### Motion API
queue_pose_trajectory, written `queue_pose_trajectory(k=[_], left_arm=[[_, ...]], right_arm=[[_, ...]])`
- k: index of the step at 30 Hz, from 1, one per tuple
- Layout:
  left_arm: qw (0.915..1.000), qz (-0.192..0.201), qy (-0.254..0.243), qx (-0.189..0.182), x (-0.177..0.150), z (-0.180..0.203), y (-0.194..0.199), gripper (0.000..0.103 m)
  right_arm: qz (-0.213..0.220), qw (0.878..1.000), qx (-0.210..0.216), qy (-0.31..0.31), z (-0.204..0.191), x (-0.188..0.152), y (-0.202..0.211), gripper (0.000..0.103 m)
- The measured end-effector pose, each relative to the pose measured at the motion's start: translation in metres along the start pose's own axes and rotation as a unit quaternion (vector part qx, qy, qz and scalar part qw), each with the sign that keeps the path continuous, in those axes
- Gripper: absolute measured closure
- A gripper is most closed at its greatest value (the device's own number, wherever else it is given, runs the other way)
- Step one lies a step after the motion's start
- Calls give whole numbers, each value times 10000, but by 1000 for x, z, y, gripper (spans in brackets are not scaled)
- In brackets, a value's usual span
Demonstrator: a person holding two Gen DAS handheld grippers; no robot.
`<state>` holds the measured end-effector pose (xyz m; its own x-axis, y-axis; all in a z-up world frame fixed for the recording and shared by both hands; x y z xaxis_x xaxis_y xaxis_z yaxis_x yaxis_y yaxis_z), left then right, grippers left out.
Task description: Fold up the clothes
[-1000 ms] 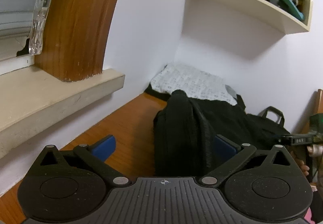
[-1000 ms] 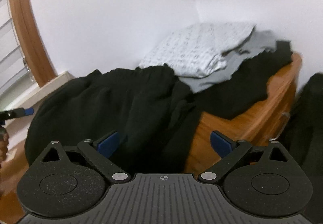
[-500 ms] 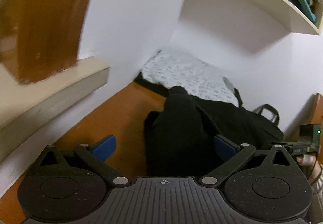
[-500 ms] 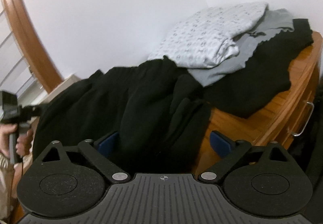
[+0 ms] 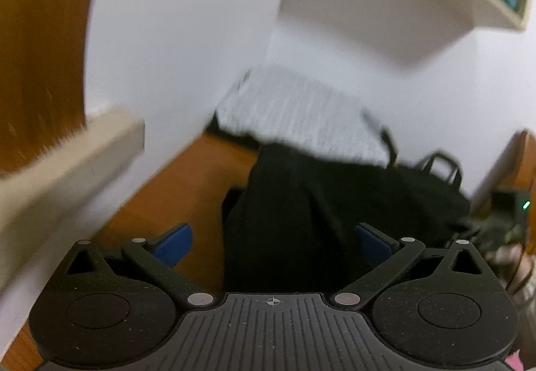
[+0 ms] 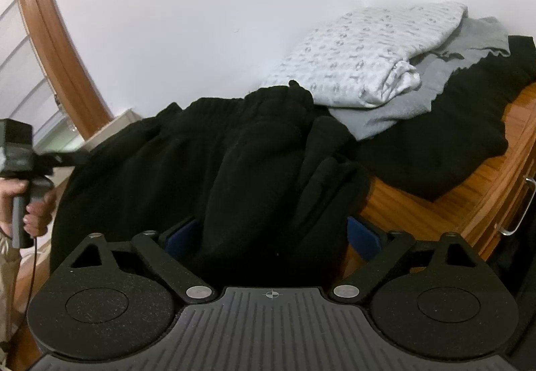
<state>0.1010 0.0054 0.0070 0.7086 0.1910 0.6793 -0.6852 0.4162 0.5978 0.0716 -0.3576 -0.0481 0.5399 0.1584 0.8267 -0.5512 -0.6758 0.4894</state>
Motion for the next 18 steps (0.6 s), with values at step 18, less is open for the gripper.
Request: queue_pose_trajectory(k=[18], left_arm=[[9830, -1298, 490, -1199, 0, -26, -72, 29]], right_arm=[[39, 9979, 505, -394, 9, 11, -20, 45]])
Point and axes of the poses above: each gripper's, at about its wrist camera, not at the fingertips, and y roughly against the way its jaws point, z to its right, x to its top, the point moved 6 cm from there along -y, roughly the way its jaws point, and after that the axes turned 10 degrees about y, right-handed, at the moved point
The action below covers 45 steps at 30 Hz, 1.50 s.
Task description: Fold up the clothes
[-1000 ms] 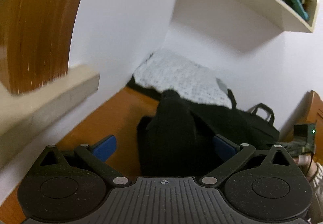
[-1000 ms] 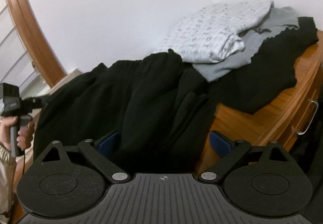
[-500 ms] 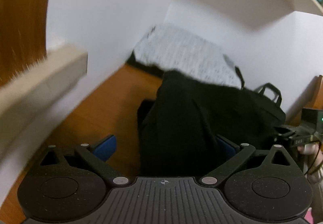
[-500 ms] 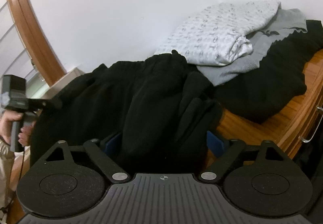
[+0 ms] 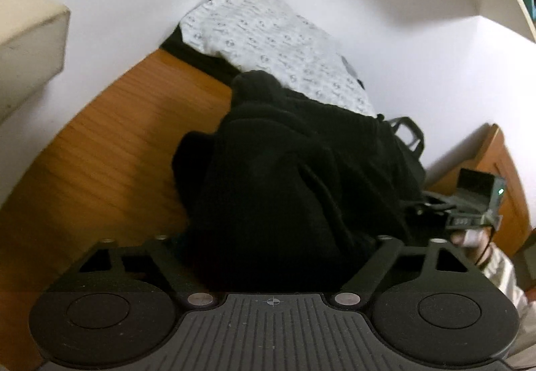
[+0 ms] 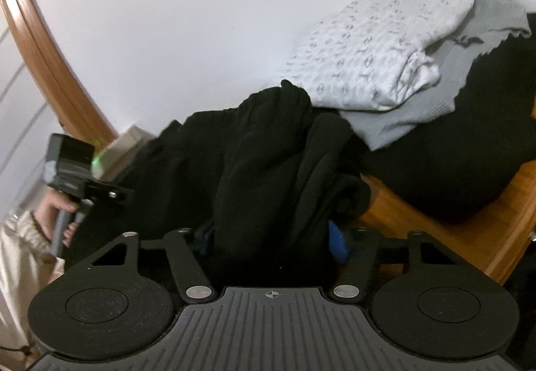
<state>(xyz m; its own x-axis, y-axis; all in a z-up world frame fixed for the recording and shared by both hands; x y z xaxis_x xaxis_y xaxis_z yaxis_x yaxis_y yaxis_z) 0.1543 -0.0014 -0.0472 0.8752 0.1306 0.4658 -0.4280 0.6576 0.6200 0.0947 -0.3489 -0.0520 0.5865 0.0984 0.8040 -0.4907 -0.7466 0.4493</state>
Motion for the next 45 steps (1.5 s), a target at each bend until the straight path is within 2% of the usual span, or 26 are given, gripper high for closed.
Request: queue_pose_trajectory(k=[5, 16, 21, 25, 29, 33, 39, 41, 43, 45], left_arm=[[9996, 192, -206, -51, -2, 11, 6, 43], [9936, 856, -675, -305, -12, 45, 40, 57], [9837, 1293, -1129, -535, -17, 67, 64, 59], [9750, 1712, -1228, -708, -19, 76, 79, 60], [9644, 2121, -1297, -902, -13, 87, 93, 60], [9559, 2401, -1397, -955, 18, 110, 102, 61], [9466, 2563, -1793, -786, 104, 173, 95, 61], [9453, 2545, -1963, -555, 142, 198, 79, 61], [9434, 2518, -2137, -303, 181, 223, 60, 61], [9437, 2476, -2193, 102, 229, 243, 28, 60]], right_arm=[[199, 9998, 74, 18, -6, -4, 5, 57], [878, 9914, -133, 959, -55, 11, 34, 61], [1312, 9780, -65, 1622, -96, 27, 54, 61], [1577, 9630, -129, 2180, -125, 42, 68, 62], [1771, 9522, -209, 2481, -136, 61, 75, 62], [2046, 9404, -288, 2701, -135, 90, 88, 62], [2688, 9242, -478, 2671, -104, 151, 104, 62], [2922, 9213, -544, 2506, -84, 173, 106, 62], [3132, 9227, -615, 2164, -53, 193, 107, 62], [3285, 9277, -671, 1644, -11, 213, 102, 62]])
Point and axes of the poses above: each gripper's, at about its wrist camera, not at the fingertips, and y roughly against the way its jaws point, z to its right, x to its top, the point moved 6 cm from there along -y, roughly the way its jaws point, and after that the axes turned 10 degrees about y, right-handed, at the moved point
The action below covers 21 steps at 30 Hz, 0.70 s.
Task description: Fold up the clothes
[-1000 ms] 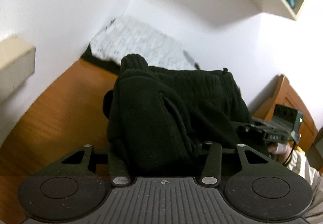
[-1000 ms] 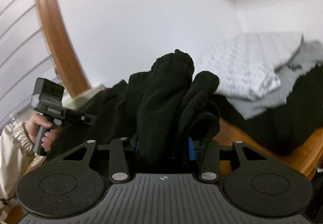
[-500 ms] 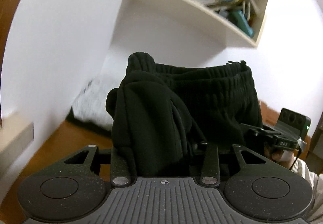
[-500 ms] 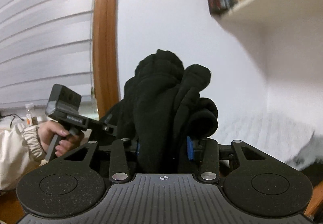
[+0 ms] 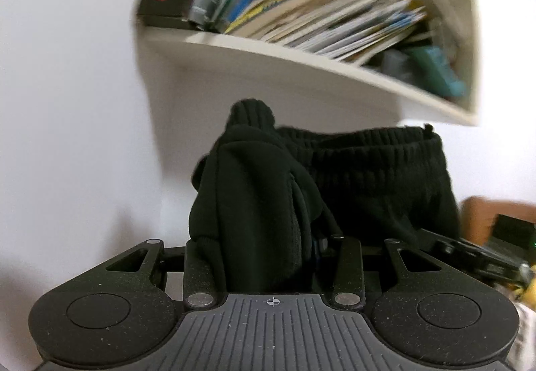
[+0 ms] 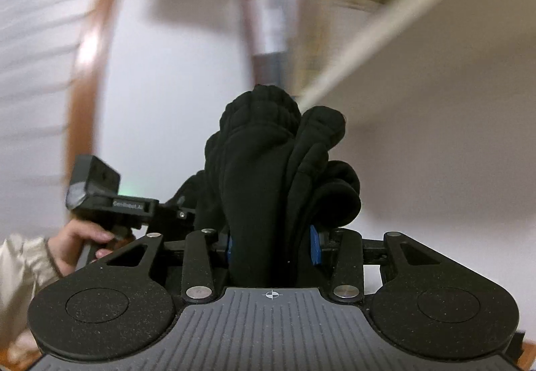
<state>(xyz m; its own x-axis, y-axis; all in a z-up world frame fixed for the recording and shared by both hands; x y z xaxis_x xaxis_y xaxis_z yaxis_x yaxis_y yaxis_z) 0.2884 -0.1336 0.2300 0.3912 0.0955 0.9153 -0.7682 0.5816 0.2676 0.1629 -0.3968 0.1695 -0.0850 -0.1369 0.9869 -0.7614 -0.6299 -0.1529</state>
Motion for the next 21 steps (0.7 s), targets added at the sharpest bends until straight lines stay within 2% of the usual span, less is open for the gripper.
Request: queue_pose_trajectory(k=[1, 2, 3, 4, 5, 6, 7, 10, 12, 15, 16, 17, 19, 21], left_arm=[[9995, -131, -89, 285, 11, -3, -28, 55], [9963, -310, -245, 757, 12, -9, -56, 39], [9896, -498, -421, 1281, 11, -15, -83, 31], [9795, -685, -595, 1801, 10, -21, -109, 31], [9659, -870, -767, 2314, 9, -26, -135, 31], [9631, -933, -835, 2383, 3, -27, -148, 31], [9645, -957, -868, 2305, -5, -27, -156, 31], [9682, -828, -884, 2189, -20, -25, -170, 29], [9715, -724, -797, 2114, -25, -25, -171, 21], [9742, -778, -732, 1988, -36, -21, -172, 20], [9741, -790, -741, 1985, -40, -19, -172, 20], [9740, -802, -751, 1982, -44, -18, -172, 17], [9742, -806, -703, 1988, -51, -19, -170, 13], [9744, -807, -644, 1995, -57, -20, -167, 4]], right_arm=[[3, 9995, -160, -257, 22, -4, -11, 62], [-59, 9978, -365, -546, 48, -12, -27, 61], [-277, 9946, -631, -770, 72, -24, -46, 55], [-751, 9873, -963, -1017, 102, -44, -71, 48], [-1132, 9786, -1234, -1199, 124, -62, -86, 47], [-1424, 9700, -1491, -1291, 143, -81, -95, 47], [-1583, 9655, -1593, -1317, 155, -96, -99, 47], [-1523, 9710, -1450, -1139, 165, -111, -99, 47], [-1478, 9755, -1259, -1034, 168, -117, -103, 47], [-1528, 9806, -1005, -710, 162, -122, -110, 47], [-1521, 9824, -922, -577, 158, -124, -113, 50], [-1519, 9838, -838, -452, 153, -126, -116, 56], [-1608, 9842, -664, -330, 145, -126, -121, 57], [-1697, 9834, -623, -182, 138, -130, -126, 57]])
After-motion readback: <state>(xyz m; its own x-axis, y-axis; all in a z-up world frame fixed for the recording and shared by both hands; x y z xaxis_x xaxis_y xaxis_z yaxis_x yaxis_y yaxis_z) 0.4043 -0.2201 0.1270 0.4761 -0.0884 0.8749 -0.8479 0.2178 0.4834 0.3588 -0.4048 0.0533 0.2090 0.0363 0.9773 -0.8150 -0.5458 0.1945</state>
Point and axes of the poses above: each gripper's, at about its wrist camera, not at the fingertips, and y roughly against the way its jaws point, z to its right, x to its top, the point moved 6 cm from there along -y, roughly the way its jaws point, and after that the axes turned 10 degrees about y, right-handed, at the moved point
